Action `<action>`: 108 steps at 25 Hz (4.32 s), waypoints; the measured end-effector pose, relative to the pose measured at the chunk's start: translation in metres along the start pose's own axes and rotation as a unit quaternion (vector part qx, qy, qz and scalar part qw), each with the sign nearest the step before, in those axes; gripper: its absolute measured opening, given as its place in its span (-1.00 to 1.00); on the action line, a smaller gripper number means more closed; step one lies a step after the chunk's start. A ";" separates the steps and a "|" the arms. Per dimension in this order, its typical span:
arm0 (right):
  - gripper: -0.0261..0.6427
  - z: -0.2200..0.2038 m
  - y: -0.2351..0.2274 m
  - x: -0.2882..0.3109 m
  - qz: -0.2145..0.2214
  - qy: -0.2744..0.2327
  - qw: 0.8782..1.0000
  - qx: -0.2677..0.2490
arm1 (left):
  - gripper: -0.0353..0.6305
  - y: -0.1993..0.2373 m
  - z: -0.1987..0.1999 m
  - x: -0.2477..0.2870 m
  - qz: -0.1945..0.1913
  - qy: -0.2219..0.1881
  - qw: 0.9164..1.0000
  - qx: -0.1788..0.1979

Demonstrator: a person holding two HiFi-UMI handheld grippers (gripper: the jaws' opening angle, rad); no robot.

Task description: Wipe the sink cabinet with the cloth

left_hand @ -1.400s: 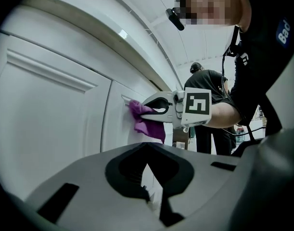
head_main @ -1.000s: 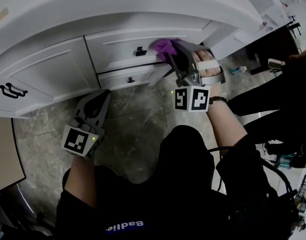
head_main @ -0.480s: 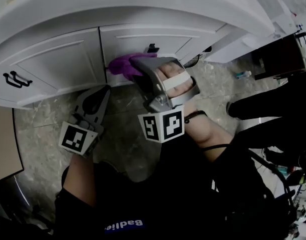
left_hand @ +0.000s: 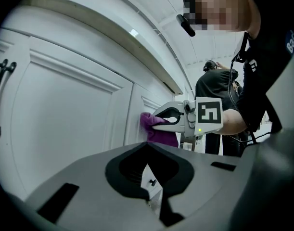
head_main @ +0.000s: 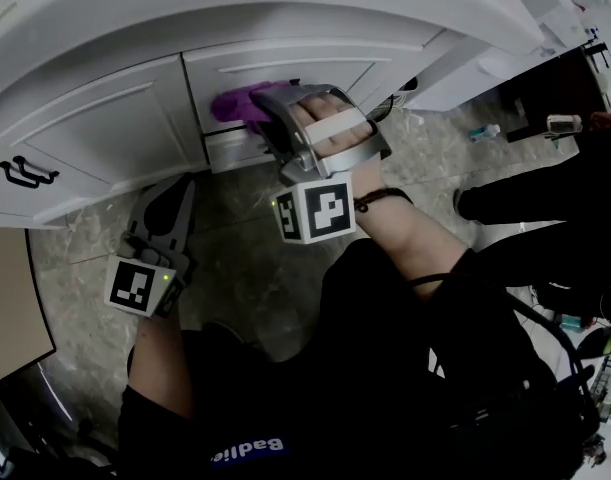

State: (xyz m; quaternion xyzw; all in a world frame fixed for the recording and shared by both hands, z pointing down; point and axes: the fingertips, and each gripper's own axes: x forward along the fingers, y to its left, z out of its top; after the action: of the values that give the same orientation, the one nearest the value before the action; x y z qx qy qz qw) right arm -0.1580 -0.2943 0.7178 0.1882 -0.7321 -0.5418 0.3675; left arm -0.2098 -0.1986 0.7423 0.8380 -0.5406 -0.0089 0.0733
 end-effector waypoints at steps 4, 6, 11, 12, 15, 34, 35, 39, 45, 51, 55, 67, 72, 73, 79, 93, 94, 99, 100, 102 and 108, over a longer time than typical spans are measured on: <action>-0.70 -0.021 -0.004 -0.023 -0.007 0.005 1.000 -0.005 | -0.93 -0.006 -0.001 0.013 -0.011 -0.002 1.000 -0.007; -0.70 -0.032 -0.002 -0.034 -0.014 0.012 1.000 -0.013 | -0.93 -0.011 0.000 0.018 -0.018 -0.004 1.000 -0.007; -0.70 -0.074 -0.005 -0.049 -0.031 0.042 0.998 -0.029 | -0.93 -0.016 -0.005 0.021 -0.030 0.002 1.000 -0.002; -0.70 -0.086 -0.007 -0.051 -0.034 0.054 0.998 -0.027 | -0.93 -0.016 -0.005 0.021 -0.030 0.003 1.000 -0.002; -0.70 -0.126 -0.011 -0.055 -0.039 0.094 0.995 -0.019 | -0.93 -0.015 -0.005 0.020 -0.026 0.002 1.000 -0.005; -0.70 0.019 0.058 -0.004 0.019 -0.034 0.999 0.026 | -0.93 0.004 0.017 -0.004 0.035 -0.016 0.999 0.000; -0.70 0.027 0.061 0.003 0.024 -0.039 0.999 0.019 | -0.93 0.005 0.020 -0.007 0.038 -0.019 0.999 -0.002; -0.70 0.033 0.070 0.024 0.038 -0.039 0.999 -0.004 | -0.93 0.007 0.025 -0.012 0.034 -0.040 0.999 0.001; -0.70 -0.023 0.067 0.013 0.031 0.001 0.999 -0.005 | -0.93 0.002 0.017 -0.002 0.019 -0.035 0.999 -0.003; -0.70 -0.114 0.064 -0.013 0.022 0.078 0.997 0.001 | -0.93 -0.012 0.007 0.022 -0.009 -0.021 1.000 0.000; -0.70 -0.156 0.062 -0.029 0.022 0.110 0.994 0.003 | -0.93 -0.022 0.005 0.033 -0.022 -0.025 0.999 -0.006; -0.70 -0.189 0.061 -0.049 0.068 0.165 0.983 0.044 | -0.93 -0.056 0.009 0.045 -0.056 -0.003 0.998 -0.010; -0.70 -0.143 0.018 -0.103 0.108 0.163 0.975 0.108 | -0.93 -0.074 0.011 0.031 -0.034 0.009 0.998 -0.060; -0.70 -0.134 0.013 -0.120 0.123 0.162 0.972 0.118 | -0.93 -0.077 0.015 0.025 -0.020 0.005 0.997 -0.073; -0.70 -0.099 -0.012 -0.229 0.220 0.170 0.947 0.159 | -0.93 -0.133 0.104 -0.016 -0.003 0.032 0.996 -0.081; -0.70 0.030 -0.251 -0.411 0.182 0.156 0.917 0.318 | -0.93 -0.256 0.422 -0.118 -0.114 0.092 0.982 -0.121; -0.70 0.040 -0.265 -0.418 0.174 0.151 0.920 0.318 | -0.93 -0.260 0.435 -0.126 -0.120 0.094 0.982 -0.114; -0.70 0.074 -0.301 -0.463 0.145 0.117 0.931 0.313 | -0.93 -0.287 0.478 -0.152 -0.121 0.093 0.986 -0.064; -0.70 0.077 -0.302 -0.475 0.142 0.110 0.933 0.312 | -0.93 -0.296 0.487 -0.156 -0.115 0.087 0.988 -0.057; -0.70 0.079 -0.300 -0.499 0.144 0.094 0.935 0.309 | -0.93 -0.319 0.502 -0.162 -0.104 0.068 0.991 -0.044; -0.69 0.071 -0.290 -0.587 0.152 0.030 0.919 0.363 | -0.93 -0.428 0.518 -0.184 -0.044 0.027 0.996 -0.074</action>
State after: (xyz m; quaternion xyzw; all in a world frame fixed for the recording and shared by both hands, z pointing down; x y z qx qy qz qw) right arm 0.1408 0.0482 0.2412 0.2113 -0.8869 -0.1704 0.3739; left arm 0.0523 0.0832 0.1618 0.8535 -0.4985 -0.0294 0.1490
